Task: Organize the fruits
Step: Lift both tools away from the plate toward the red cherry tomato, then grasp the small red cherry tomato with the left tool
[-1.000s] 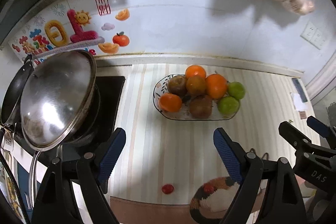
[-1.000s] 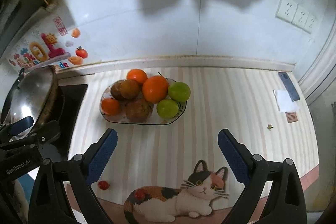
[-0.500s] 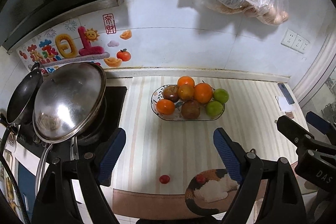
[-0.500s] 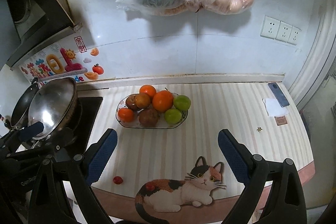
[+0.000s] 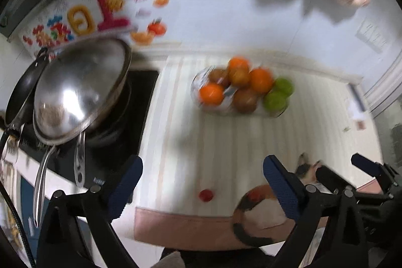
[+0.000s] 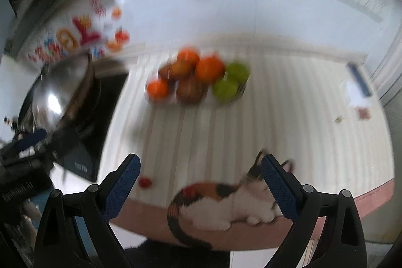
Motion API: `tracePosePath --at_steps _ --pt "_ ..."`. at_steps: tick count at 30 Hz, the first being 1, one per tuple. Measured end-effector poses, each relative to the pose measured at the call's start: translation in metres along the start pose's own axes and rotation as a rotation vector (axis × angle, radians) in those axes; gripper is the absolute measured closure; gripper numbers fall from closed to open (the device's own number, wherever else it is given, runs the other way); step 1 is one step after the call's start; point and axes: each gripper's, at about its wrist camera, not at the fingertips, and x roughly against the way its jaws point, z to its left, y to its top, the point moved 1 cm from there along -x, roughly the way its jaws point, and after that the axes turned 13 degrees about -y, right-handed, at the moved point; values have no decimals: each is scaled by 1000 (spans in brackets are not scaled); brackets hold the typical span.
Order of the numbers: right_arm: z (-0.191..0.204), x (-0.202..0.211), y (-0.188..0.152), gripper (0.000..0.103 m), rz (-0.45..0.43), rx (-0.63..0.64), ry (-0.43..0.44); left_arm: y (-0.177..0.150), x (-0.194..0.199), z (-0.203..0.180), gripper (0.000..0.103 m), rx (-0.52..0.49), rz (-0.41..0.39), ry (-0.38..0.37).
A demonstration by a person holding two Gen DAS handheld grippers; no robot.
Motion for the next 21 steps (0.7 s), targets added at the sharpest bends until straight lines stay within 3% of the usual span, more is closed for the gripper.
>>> tracePosePath --at_steps 3,7,9,14,21 --pt "10 -50 -18 6 117 22 40 -11 -30 15 5 38 78 20" --pt "22 -103 -39 36 230 44 77 -26 -69 32 5 81 192 41" --pt "28 -124 -49 44 272 49 100 -36 -89 38 5 84 251 61" --pt "42 -152 -63 53 310 68 116 -59 -125 51 5 114 357 52" --pt "57 -173 -73 73 303 111 112 -75 -144 53 5 143 418 1"
